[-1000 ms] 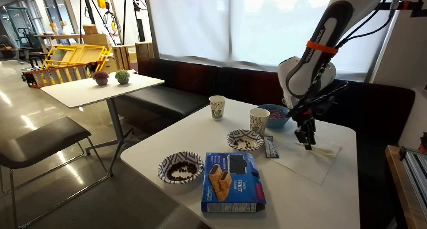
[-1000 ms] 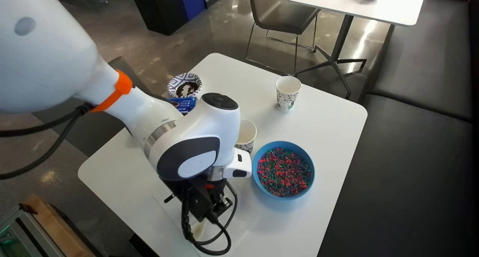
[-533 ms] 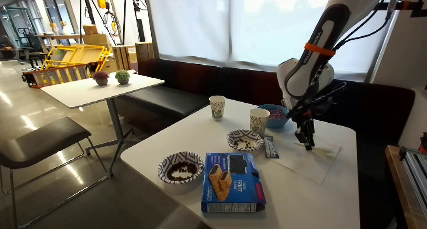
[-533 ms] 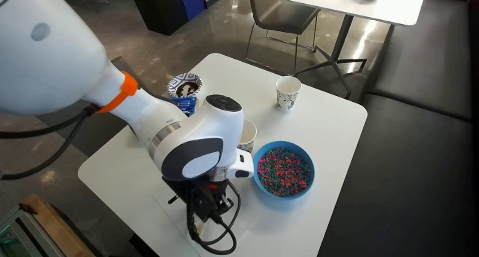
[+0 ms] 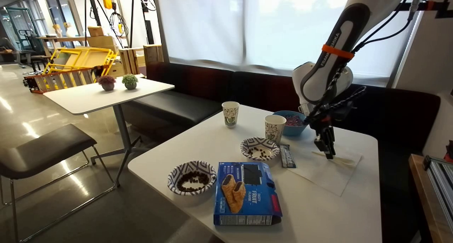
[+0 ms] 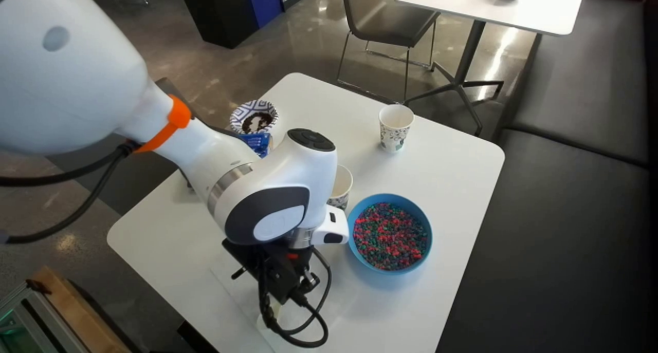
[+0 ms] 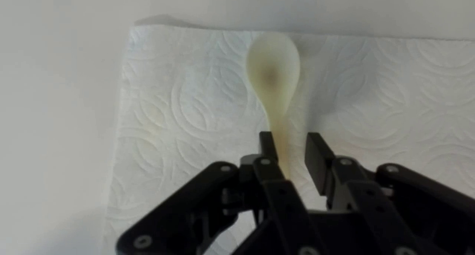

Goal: Use the plastic spoon to put some of the contents of the blue bowl into the paper cup in the front

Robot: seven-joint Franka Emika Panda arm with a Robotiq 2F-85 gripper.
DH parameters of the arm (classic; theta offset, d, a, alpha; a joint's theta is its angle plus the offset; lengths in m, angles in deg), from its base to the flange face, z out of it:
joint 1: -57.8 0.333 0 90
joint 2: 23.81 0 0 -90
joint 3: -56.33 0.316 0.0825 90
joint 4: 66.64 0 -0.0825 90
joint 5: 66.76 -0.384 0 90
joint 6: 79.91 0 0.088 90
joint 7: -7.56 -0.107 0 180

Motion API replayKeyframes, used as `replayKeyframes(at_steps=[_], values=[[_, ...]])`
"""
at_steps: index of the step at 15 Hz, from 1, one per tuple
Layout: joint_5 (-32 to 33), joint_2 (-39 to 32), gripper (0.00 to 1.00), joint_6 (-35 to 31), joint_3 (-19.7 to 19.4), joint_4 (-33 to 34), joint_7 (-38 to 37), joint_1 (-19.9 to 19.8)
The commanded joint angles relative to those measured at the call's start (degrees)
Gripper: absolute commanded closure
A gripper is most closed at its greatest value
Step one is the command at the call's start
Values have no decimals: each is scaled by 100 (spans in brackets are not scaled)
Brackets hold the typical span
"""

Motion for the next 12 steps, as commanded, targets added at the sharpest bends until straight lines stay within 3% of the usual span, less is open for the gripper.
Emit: replayKeyframes(at_steps=[1, 7, 8, 11, 12], values=[[-13, -106, 73, 185, 59, 134, 158, -97], [-64, -176, 72, 147, 118, 156, 393, -213], [-81, -141, 93, 152, 137, 132, 432, -234], [-51, 113, 100, 364, 112, 31, 308, -153], [-34, 216, 97, 408, 92, -3, 228, -110]])
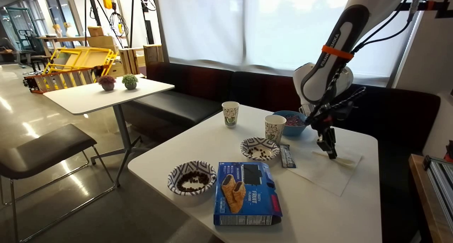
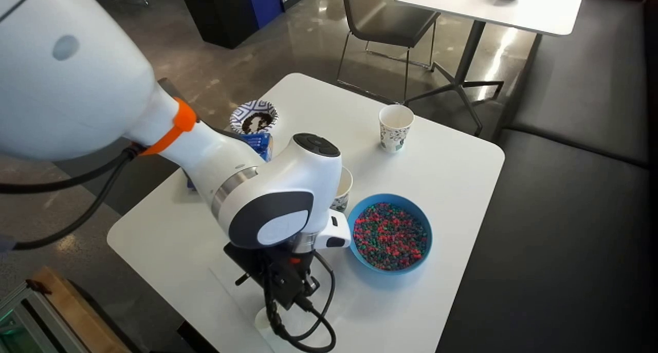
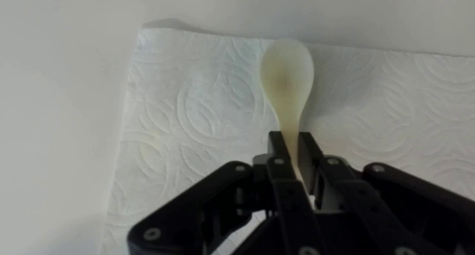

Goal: Use the plastic spoon to put some of the contents of the blue bowl into the paper cup in the front

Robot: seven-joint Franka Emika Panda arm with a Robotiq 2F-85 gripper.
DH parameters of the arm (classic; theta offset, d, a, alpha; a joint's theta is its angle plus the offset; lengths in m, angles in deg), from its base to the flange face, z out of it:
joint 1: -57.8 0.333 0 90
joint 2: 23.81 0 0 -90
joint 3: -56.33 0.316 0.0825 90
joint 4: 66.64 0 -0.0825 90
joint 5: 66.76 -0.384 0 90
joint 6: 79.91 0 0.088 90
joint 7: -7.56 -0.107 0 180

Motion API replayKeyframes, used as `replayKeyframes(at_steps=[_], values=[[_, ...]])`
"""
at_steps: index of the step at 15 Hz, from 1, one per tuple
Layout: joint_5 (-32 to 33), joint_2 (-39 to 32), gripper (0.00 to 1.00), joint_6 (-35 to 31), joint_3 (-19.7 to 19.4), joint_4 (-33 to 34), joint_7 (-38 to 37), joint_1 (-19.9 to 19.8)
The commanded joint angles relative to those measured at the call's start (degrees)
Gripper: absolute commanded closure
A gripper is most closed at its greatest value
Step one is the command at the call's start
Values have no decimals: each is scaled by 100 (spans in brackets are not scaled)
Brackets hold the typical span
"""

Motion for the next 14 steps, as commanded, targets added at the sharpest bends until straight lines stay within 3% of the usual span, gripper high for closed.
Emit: replayKeyframes(at_steps=[1, 8, 14], values=[[-57, 434, 97, 265, 38, -116, -136, 54], [-1273, 1352, 97, -520, 357, -95, -221, -41], [-1189, 1358, 97, -2415, 145, -57, -760, 90]])
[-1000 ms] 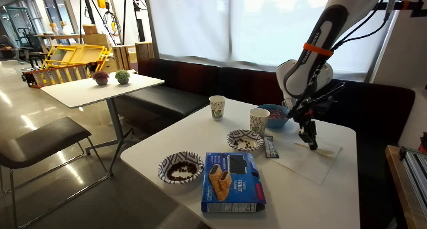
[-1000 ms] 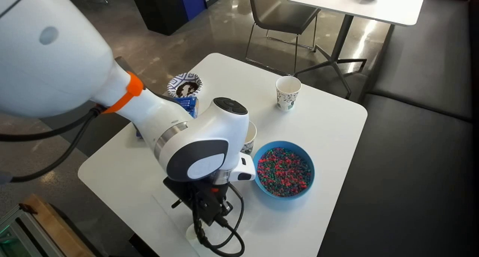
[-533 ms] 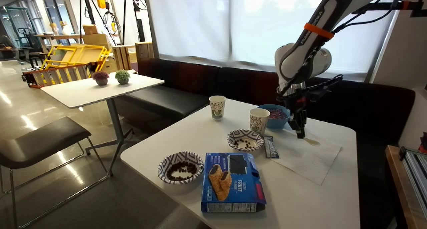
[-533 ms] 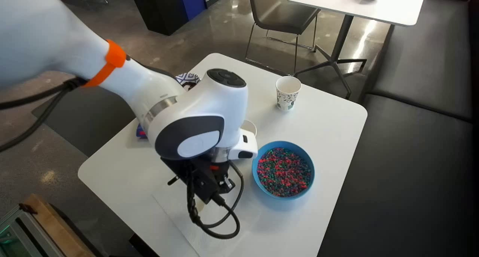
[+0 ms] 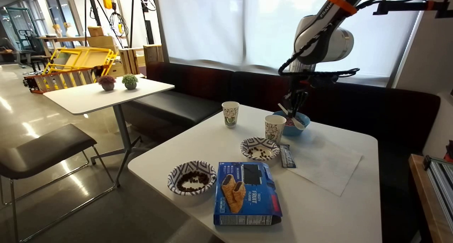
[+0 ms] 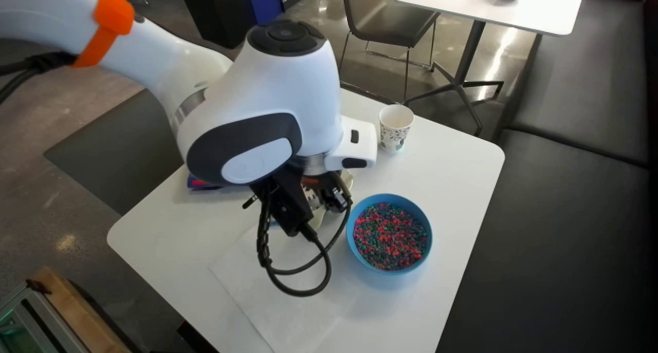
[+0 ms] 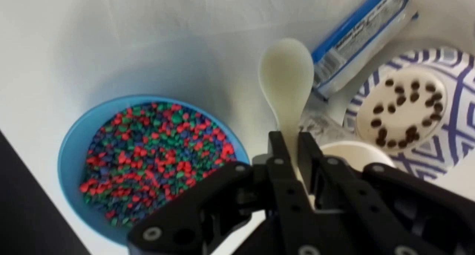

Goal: Use the plastic spoon to put some of the contents of the blue bowl into the paper cup in the front

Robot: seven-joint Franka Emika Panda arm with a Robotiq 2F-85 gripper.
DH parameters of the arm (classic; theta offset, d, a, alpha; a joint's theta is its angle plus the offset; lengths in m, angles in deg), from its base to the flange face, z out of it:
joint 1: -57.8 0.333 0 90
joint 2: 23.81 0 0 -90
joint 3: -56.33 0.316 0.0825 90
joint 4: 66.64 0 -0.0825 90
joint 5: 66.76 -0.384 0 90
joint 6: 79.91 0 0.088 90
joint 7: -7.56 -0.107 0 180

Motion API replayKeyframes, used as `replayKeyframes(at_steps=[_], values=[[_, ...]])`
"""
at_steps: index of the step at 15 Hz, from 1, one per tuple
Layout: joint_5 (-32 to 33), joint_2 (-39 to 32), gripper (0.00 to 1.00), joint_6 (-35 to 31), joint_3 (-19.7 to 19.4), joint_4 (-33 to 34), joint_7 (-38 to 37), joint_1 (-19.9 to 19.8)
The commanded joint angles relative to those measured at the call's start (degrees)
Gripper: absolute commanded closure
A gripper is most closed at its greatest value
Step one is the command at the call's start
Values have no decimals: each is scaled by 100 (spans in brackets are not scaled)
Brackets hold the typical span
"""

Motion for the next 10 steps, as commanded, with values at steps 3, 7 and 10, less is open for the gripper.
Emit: replayKeyframes(at_steps=[3, 7, 10], values=[[251, -216, 97, -1711, -351, -62, -705, 182], [279, -528, 97, -2732, -696, -23, -1060, 283], [173, -814, 97, -3245, -852, -43, -1134, 311]])
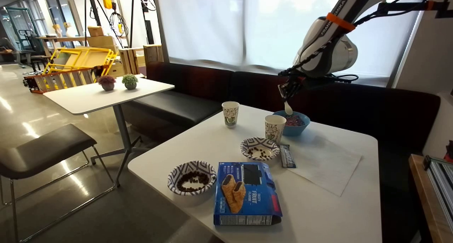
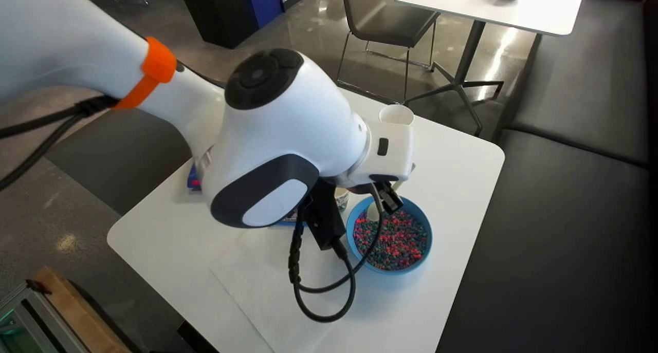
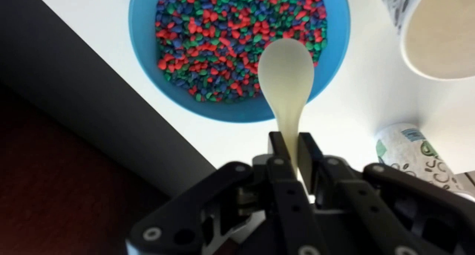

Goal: Use the plastic spoon to put some of the contents of the blue bowl into the paper cup in the front

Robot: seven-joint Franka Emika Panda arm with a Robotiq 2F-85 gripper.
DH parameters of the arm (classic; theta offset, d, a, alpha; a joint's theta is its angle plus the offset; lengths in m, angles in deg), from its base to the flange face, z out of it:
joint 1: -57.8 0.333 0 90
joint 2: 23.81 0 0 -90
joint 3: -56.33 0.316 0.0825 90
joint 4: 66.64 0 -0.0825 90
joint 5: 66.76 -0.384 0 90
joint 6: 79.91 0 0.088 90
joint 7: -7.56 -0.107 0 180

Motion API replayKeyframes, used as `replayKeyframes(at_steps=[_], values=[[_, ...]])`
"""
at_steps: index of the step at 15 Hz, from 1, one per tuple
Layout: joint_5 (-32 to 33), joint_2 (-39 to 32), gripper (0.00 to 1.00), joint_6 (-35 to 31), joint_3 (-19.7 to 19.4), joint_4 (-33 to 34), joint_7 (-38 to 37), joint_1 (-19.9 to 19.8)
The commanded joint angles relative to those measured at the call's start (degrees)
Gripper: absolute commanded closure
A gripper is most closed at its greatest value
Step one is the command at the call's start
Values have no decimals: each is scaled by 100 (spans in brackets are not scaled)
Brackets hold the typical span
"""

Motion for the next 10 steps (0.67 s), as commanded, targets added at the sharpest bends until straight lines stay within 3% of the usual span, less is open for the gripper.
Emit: replayKeyframes(at_steps=[1, 4, 5, 10], values=[[23, -82, 86, -134, -85, -4, -71, 39], [4, -266, 86, -309, -150, 2, -104, 48], [3, -277, 97, -314, -152, 6, -110, 53], [-358, -773, 97, -1343, -198, 227, -417, 105]])
